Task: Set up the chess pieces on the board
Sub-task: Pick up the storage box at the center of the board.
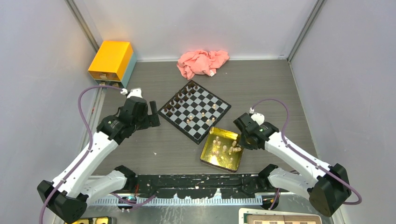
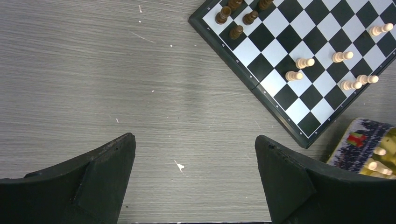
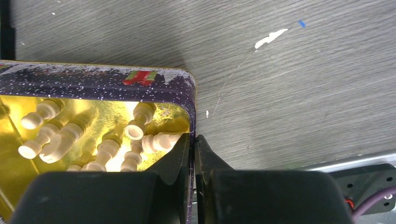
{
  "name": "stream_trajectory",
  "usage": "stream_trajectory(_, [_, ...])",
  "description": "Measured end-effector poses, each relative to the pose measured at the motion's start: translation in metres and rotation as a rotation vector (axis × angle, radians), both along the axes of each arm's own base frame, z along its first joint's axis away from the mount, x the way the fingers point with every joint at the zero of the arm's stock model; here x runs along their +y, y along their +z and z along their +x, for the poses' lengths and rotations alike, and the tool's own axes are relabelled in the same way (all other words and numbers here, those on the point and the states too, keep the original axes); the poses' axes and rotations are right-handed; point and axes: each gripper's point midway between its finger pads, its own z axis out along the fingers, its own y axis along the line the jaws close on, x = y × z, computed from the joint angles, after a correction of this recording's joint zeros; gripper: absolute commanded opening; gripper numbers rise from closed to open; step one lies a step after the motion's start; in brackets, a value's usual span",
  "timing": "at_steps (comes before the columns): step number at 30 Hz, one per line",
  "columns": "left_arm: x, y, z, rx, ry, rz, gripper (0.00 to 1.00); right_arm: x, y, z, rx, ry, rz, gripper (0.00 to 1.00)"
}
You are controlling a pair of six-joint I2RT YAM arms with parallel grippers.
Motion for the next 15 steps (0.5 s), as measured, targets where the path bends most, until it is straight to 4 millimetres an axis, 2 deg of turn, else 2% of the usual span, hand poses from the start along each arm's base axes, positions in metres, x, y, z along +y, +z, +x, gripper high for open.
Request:
stream_trajectory(11, [0.002, 0.006, -0.006, -0.005, -0.006, -0.01, 1.0, -0.014, 0.049, -0.004, -0.088, -0.102, 0.027, 0.01])
stream_trajectory(15, [0.001, 0.008, -0.007, -0.004, -0.013, -0.015, 1.0, -0.02, 0.07, 0.002, -0.134, -0.155, 0.016, 0.01])
